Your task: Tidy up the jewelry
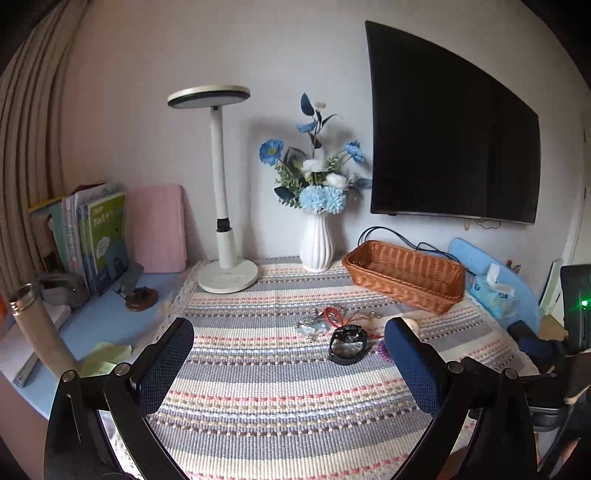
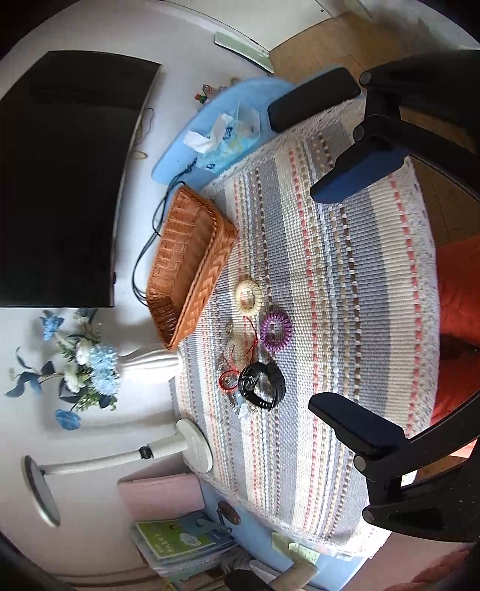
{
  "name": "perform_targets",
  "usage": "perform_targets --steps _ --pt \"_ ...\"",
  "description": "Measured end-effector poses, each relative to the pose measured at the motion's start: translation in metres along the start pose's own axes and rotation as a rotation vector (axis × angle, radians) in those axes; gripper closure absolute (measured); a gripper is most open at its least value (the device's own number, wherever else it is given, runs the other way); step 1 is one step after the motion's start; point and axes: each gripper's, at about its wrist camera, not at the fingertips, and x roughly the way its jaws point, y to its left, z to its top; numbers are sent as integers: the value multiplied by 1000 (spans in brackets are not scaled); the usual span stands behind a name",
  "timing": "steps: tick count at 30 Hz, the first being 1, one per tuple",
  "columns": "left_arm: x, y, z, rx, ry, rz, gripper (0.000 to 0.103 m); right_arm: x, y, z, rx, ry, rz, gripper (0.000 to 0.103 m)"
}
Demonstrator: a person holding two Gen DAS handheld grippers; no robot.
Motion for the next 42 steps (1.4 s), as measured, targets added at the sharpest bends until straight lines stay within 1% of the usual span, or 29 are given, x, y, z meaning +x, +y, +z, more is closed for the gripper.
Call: perform_targets --steps 3,9,10,14,17,21,25,29,34,39,42 --pt "-16 6 -5 -17 -14 -3 0 0 3 -10 -18 -27 13 0" --pt "-37 21 -7 -66 -59 28 0 -20 13 -9 -53 -107 14 0" --pt "-40 22 -9 -66 -65 28 0 -21 12 -13 -56 -120 17 0" --pt "-38 22 -9 -52 -65 37 0 -18 14 -14 -53 -129 35 0" --pt "-31 22 -8 -48 -64 34 0 -11 14 -12 -54 -122 39 0" --pt "-14 23 -18 -80 -52 11 0 6 9 -17 -38 -112 26 0" --pt "6 24 -32 -92 -2 -3 0 31 2 -26 -3 -59 39 0" --pt "20 19 -38 -73 31 2 0 55 -3 -32 26 -3 69 0" --pt "34 14 -44 -59 63 -7 0 66 -3 -33 19 11 63 0" --pt "48 11 -48 -68 110 -45 0 71 -4 -33 11 13 54 0" --pt "52 9 -49 -65 114 -51 0 75 -4 -33 13 21 51 0"
